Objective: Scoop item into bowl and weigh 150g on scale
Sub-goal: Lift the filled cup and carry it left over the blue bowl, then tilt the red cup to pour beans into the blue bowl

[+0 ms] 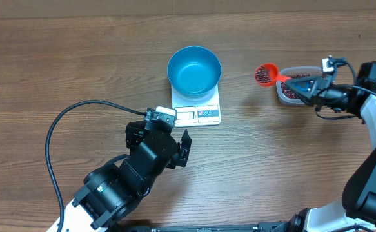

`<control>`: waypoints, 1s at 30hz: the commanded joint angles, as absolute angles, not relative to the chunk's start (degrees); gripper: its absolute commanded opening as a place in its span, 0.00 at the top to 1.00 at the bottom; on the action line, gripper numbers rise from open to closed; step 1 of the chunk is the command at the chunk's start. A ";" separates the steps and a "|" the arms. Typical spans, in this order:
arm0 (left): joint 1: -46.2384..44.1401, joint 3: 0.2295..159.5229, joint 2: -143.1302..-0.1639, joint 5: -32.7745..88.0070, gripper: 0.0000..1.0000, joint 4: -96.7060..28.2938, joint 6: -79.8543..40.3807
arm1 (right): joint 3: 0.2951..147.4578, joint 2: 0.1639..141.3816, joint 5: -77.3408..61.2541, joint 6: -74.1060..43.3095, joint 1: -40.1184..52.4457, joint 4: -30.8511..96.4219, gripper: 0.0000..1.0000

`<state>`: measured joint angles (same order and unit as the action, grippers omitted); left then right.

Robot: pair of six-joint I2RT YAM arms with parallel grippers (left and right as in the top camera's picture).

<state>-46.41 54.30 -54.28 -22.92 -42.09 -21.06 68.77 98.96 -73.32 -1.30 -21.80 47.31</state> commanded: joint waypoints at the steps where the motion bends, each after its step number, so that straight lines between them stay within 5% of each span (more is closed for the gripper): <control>1: -46.11 53.82 -54.37 -22.85 0.00 -42.19 -21.87 | 68.20 99.13 -75.16 -3.75 -19.49 45.52 0.96; 15: -46.11 53.82 -54.37 -22.85 0.00 -42.19 -21.89 | 68.20 99.13 -70.46 -14.24 -5.98 30.81 0.96; 30: -46.11 53.82 -54.37 -22.83 0.00 -42.19 -21.87 | 68.20 99.13 -48.16 -12.14 7.88 17.39 0.96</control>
<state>-46.41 54.30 -54.28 -22.92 -42.24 -21.06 68.53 98.96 -54.35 -14.52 6.33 18.98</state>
